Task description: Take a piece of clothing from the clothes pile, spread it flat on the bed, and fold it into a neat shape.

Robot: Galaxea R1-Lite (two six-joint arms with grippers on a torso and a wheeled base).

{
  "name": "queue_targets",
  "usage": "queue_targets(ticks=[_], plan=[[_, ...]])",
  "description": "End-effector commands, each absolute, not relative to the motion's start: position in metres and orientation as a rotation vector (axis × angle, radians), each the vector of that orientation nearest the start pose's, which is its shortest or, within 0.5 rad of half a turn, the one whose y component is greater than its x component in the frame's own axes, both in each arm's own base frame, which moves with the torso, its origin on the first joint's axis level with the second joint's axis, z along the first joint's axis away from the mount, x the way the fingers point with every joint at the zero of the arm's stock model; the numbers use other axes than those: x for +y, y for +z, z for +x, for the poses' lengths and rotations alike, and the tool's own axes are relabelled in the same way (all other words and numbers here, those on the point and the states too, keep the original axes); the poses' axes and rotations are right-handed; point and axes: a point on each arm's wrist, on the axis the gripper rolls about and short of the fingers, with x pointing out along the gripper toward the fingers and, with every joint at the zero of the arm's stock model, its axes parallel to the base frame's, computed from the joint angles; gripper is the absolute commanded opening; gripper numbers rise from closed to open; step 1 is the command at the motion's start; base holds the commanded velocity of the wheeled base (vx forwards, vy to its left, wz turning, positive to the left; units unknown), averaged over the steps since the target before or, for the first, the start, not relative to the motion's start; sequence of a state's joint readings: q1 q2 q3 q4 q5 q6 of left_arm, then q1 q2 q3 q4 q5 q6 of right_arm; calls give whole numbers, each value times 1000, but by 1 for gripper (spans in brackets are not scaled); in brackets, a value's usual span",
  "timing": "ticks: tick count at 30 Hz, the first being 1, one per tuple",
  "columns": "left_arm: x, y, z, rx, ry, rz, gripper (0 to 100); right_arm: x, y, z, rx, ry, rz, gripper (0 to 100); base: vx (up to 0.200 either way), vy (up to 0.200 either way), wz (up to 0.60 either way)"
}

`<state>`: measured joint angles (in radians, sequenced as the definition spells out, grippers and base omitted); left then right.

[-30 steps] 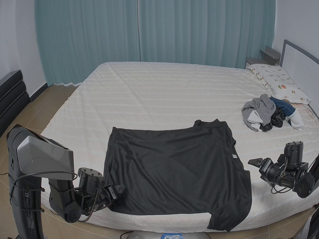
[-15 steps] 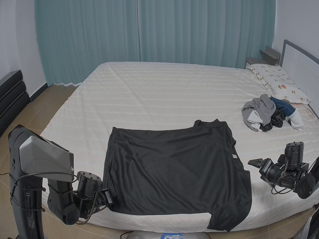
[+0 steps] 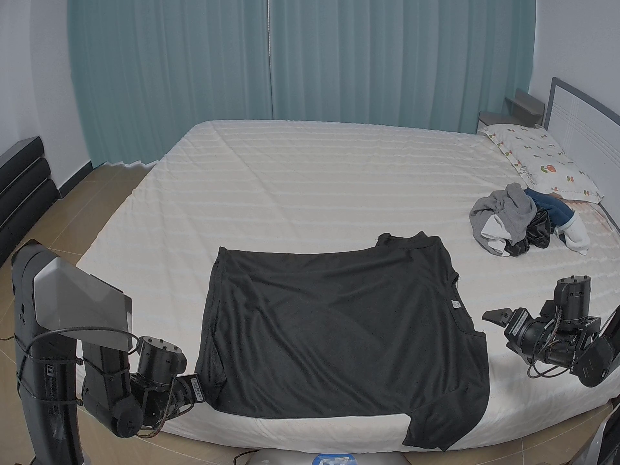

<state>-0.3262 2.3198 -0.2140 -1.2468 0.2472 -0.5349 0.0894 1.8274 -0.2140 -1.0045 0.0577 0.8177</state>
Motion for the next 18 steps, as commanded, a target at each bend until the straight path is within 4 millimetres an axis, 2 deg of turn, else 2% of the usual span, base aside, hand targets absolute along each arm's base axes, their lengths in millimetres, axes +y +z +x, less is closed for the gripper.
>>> queue_targets(ticks=[1,5,6,10,18], plan=[[-72,-36,241,758,140,-303,0,22,53,227,635,-114,780,100,0,0,0],[-77,-22,249,688,113,-394,0,22,54,227,634,-112,781,100,0,0,0],[-79,-20,252,667,108,-429,100,22,54,227,634,-112,781,100,0,0,0],[-85,-20,257,668,64,-485,100,22,53,227,635,-112,780,100,0,0,0],[-112,-22,265,658,8,-597,100,22,54,227,633,-110,780,100,0,0,0]])
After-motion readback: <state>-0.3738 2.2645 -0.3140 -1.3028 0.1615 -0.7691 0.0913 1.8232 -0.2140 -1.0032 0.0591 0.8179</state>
